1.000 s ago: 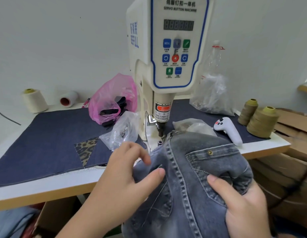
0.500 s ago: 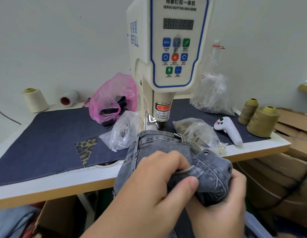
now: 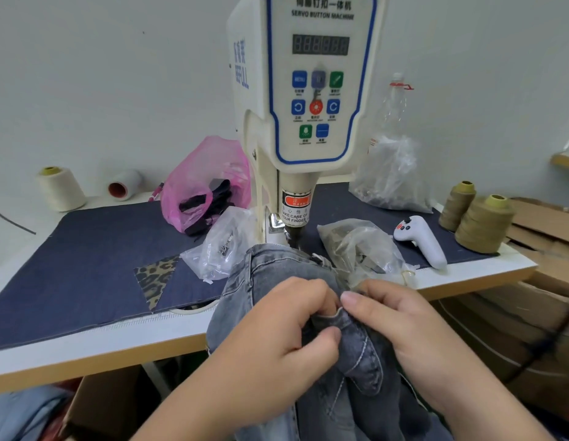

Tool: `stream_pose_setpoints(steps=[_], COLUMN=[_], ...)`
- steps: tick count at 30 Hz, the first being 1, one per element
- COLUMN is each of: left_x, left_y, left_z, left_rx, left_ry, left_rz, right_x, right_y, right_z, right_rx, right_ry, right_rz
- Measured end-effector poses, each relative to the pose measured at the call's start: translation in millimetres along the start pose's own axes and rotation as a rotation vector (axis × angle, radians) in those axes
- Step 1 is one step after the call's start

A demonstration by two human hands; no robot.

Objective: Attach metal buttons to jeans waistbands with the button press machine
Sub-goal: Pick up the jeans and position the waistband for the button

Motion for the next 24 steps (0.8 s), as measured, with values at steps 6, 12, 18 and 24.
stream_pose_setpoints(steps=[6,12,18,24], left_x=[5,13,13,17], left_y=[-41,-74,-69,-72], left_z=[-28,-37,-32,-35], left_rx=[-0.003,0.256,0.079,-0.226], left_ry=[0.307,0.102,-0.129,-0.036], left_rz=[-0.232,-0.548,-0.612,-0.651], right_x=[-6,-10,-4,14], right_y=[7,7,18,30], right_z=[-2,-3,-7,-10], right_rx=[0.145,0.218,0.155,0.067], right_ry=[0.098,0.066,0.168,0.260], right_rz=[-0.176,-0.261,-0.241,-0.190])
Point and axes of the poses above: each hand's wrist, its own x-axis towards the middle knuckle, its own z-axis out of the palm, y = z × x, the point moved 5 cm from there along x, towards the middle knuckle, and after that the axes turned 3 degrees about z, right-handed, at the moved point
